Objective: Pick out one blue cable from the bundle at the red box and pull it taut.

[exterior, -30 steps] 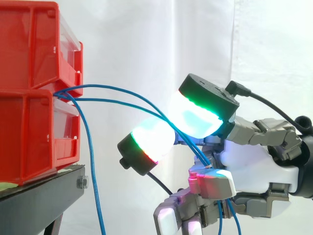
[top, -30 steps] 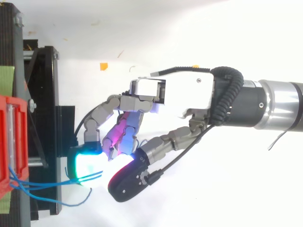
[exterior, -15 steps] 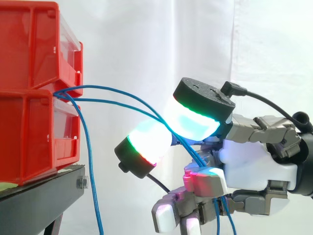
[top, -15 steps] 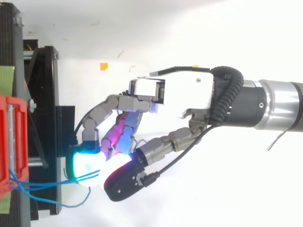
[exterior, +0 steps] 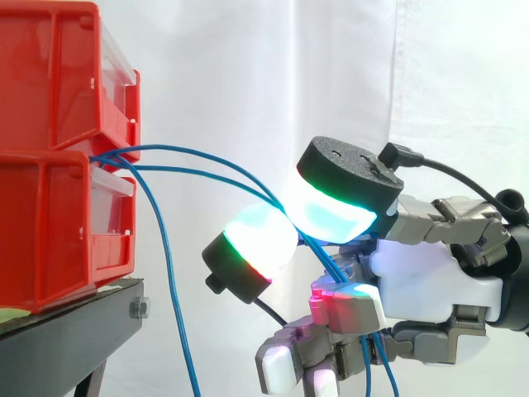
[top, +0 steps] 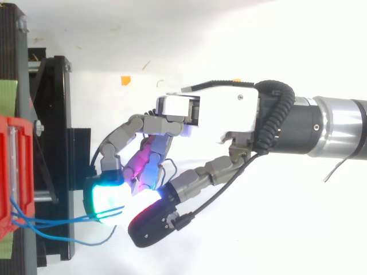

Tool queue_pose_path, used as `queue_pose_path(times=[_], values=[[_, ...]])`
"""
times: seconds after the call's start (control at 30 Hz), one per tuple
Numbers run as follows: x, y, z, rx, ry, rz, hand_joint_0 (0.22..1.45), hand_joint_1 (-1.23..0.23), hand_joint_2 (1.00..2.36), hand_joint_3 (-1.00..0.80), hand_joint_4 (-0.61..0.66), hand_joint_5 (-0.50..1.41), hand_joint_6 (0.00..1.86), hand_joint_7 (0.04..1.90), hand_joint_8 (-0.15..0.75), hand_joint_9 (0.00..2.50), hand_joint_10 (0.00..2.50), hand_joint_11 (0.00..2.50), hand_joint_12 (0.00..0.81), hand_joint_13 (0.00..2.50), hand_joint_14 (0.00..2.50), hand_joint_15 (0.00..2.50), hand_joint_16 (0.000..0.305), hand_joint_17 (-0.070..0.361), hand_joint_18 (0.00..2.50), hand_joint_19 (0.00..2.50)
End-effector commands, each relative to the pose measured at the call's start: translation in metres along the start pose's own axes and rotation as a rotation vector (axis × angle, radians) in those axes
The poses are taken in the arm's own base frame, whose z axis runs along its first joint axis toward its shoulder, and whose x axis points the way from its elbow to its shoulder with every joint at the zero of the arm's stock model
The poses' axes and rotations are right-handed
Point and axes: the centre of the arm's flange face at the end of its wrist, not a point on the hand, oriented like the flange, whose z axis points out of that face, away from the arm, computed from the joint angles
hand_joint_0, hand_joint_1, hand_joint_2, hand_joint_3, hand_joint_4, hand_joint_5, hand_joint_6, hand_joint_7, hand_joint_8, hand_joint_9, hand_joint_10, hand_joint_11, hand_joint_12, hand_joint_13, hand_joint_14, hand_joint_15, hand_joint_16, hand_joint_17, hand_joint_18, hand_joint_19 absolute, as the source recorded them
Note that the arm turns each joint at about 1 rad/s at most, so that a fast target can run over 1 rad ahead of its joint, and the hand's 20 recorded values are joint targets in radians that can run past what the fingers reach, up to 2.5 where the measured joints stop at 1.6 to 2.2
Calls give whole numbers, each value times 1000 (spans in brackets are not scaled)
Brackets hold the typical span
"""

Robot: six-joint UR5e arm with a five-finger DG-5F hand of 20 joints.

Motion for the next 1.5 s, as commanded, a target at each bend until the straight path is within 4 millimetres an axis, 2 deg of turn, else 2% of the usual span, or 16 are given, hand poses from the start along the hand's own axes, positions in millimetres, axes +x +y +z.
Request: queue_pose_path(times=[0.0,0.1,0.33,0.47,0.73,0.77,0.87,0.93,1.03,1.1,1.47], values=[[0,0,0,0,0,0,815,-890,1022,-211,-266,-122,977,1125,287,1333,35,928,329,925,17,436,46,103,820,732],[-1,1,0,-1,-2,0,850,-875,1015,-312,-320,-119,980,1109,280,1343,37,921,326,922,18,428,44,100,802,747],[0,0,0,0,0,0,823,-900,1000,-500,-302,-119,977,1071,271,1326,36,899,323,934,17,409,44,99,854,672],[0,1,0,-1,0,-1,808,-914,1000,-496,-276,-114,972,1074,273,1334,35,902,322,935,17,411,44,99,854,654],[0,0,0,0,0,-2,808,-926,1016,-318,-234,-105,965,1153,271,1329,34,889,318,921,18,420,44,99,820,687],[0,1,0,-1,0,-1,806,-925,1017,-319,-239,-105,969,1107,271,1324,35,890,318,914,17,416,44,99,822,685],[-1,1,0,-1,-2,-1,703,-887,1007,-429,-161,-115,949,850,271,1277,34,862,328,900,17,414,45,101,812,662],[0,1,0,-1,0,-1,631,-843,1000,-500,-107,-112,926,763,277,1268,34,866,330,890,17,415,46,103,802,666],[0,0,0,-1,0,-1,557,-783,1000,-500,-72,-106,877,825,280,1272,32,853,340,894,18,422,48,109,809,676],[0,0,0,0,0,-2,515,-750,1000,-500,-53,-105,861,789,289,1276,34,842,353,906,17,412,50,113,826,672],[0,0,0,0,0,-2,469,-657,1000,-500,-35,-96,828,772,304,1298,29,823,368,923,15,410,55,124,855,656]])
